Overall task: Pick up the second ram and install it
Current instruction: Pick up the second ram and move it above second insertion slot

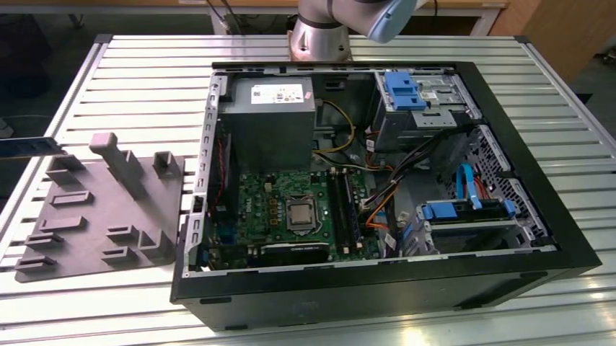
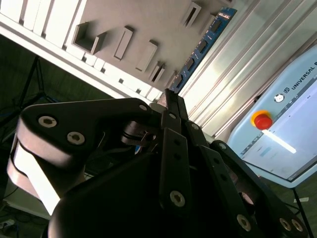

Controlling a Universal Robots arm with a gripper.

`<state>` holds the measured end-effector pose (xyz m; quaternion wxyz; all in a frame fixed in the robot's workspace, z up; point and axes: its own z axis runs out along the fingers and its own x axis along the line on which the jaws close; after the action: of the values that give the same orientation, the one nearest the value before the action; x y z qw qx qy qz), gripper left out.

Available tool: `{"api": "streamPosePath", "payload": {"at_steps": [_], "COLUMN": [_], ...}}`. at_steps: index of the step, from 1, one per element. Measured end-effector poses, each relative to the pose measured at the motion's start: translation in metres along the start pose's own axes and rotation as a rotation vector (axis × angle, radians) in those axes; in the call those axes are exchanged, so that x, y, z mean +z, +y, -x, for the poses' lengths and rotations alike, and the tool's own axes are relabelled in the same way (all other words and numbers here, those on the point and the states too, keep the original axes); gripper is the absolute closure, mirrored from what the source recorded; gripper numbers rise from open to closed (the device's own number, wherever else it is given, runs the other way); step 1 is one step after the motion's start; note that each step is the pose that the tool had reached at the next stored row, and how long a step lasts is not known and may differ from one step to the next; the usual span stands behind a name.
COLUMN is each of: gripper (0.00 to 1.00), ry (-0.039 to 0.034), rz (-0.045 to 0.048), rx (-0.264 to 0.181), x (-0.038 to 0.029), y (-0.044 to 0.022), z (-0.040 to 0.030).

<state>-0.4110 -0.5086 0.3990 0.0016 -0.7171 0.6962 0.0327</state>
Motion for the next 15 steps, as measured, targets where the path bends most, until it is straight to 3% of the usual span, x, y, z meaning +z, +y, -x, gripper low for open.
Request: {"api": "streamPosePath", "payload": {"at_steps": [15], "gripper": [0.88], "ry": [-0.0001], "rz": [-0.0001], "rx": [0.0], "x": [-0.0003], "y": [-0.0071], "z": [-0.0002]}}
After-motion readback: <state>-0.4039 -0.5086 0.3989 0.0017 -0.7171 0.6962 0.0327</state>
